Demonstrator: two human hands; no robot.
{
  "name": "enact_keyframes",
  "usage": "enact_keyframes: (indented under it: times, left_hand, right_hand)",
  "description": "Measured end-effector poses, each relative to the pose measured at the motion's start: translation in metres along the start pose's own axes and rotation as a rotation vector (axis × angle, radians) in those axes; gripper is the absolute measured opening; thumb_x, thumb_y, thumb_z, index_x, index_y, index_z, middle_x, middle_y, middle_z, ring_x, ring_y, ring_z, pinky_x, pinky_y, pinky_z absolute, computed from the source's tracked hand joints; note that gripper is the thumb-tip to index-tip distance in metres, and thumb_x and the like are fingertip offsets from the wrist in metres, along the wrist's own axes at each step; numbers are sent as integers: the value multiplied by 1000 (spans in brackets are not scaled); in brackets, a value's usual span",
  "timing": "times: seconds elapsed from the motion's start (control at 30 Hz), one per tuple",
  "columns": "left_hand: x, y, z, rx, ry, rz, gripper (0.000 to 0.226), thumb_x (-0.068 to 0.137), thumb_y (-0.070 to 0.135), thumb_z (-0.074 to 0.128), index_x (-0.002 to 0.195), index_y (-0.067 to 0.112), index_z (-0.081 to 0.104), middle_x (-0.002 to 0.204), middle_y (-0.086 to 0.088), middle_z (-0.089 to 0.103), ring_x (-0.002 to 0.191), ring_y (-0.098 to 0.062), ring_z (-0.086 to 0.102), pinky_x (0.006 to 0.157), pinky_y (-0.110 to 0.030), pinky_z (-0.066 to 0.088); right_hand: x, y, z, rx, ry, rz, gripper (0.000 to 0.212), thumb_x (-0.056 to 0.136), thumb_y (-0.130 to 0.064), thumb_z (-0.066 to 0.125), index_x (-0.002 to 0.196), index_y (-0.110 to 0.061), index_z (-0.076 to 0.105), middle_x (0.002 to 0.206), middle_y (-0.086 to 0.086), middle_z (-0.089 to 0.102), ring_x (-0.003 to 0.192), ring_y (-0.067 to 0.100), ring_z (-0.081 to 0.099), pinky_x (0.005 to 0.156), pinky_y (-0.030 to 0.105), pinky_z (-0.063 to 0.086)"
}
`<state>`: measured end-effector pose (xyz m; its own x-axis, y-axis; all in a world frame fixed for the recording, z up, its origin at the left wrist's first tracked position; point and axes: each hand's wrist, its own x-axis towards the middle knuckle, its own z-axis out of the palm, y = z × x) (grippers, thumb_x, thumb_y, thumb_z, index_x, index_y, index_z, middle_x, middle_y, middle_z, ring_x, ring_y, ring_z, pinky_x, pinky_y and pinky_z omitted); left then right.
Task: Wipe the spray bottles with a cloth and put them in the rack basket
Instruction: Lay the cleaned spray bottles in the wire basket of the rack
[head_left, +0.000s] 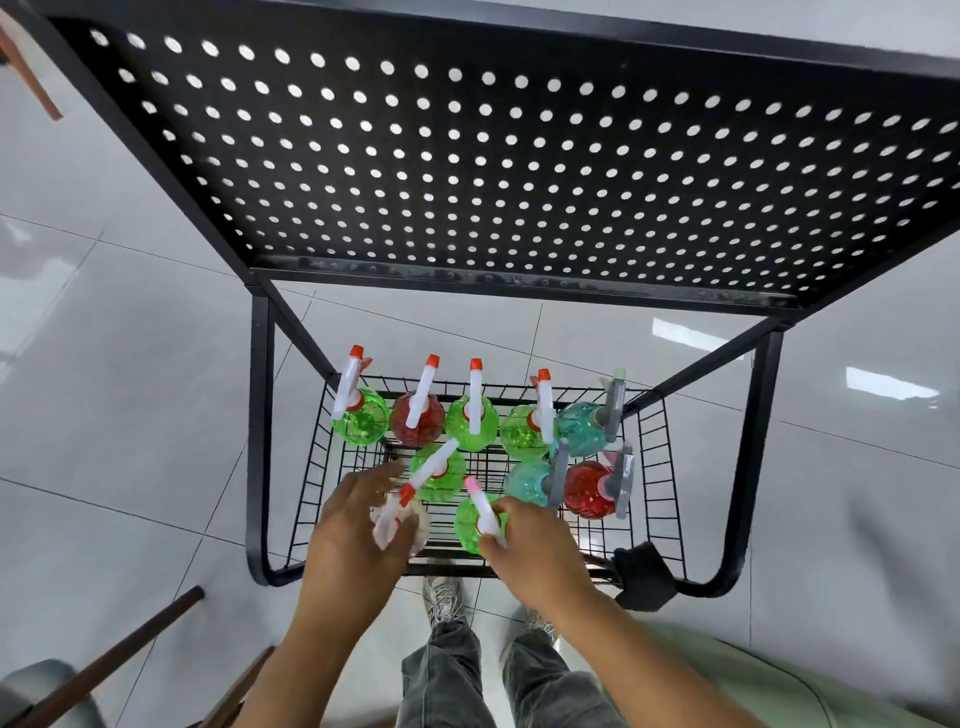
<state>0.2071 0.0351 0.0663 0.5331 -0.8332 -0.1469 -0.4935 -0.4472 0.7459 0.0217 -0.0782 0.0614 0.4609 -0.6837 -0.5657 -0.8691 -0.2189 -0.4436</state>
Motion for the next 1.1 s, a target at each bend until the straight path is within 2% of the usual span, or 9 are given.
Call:
enact_keyframes:
  times: [0.17,0.3,0.4,0.63,0.77,0.83,0.93,1.03,1.1]
  left_hand:
    - [-18,-37,1,136,-79,-137,55,95,38,76,144,20,57,127,-7,62,107,-33,67,81,-47,59]
    - [-21,-45,9,4,-163,-246,44,97,34,75,136,24,60,116,5,69,99,-24,72,77,-36,55]
    - [-19,-46,13,-72,-171,-276,31,99,25,72,129,25,63,96,13,72,84,-11,69,66,-25,49]
    - [-16,-49,6,-144,-104,-296,34,108,40,56,139,28,59,89,8,74,76,-9,67,64,-29,48]
    - [-9,-48,-10,-193,-56,-283,27,107,30,61,132,39,64,98,18,75,90,-2,69,72,-21,51]
    - [-6,-47,-16,-212,-39,-259,35,105,15,61,122,45,67,99,25,73,95,4,68,78,-15,51]
    - [-2,-53,-17,-128,-7,-209,50,94,-9,59,115,33,75,112,13,70,106,-7,66,84,-2,40]
    - [2,-56,-13,-75,68,-133,69,76,-26,58,92,39,76,108,7,68,112,5,58,90,2,36]
    - [2,-52,-14,-69,117,-119,66,73,-31,56,99,26,78,112,3,65,110,18,48,93,5,31]
  right_hand:
    - [9,-3,5,413,83,176,9,99,-30,66,106,-24,63,76,-8,64,60,2,54,51,19,35]
    - [14,-9,6,418,220,146,9,100,-25,68,101,-23,59,63,-9,55,50,-1,53,46,19,35]
    - [19,-13,9,382,238,116,15,98,-30,71,108,-26,60,60,-6,56,49,4,55,50,33,48]
    - [10,-13,5,157,162,94,40,95,-45,73,124,-23,56,72,-9,61,63,1,59,53,19,38]
    - [4,-11,-2,15,149,122,57,91,-63,68,133,-28,50,104,-11,64,93,13,65,72,31,49]
    - [1,-16,-4,-89,265,23,57,90,-63,68,132,-28,51,121,-7,60,107,16,64,79,34,55]
    - [-2,-43,3,-248,461,-322,52,88,-45,77,131,-22,57,116,-2,59,104,20,63,80,37,61]
    - [0,-83,21,-345,428,-562,62,80,-30,88,134,-23,57,115,-2,60,102,21,61,83,37,59]
    - [6,-103,35,-412,325,-584,65,78,-30,88,135,-26,58,115,-7,64,104,20,61,86,37,56]
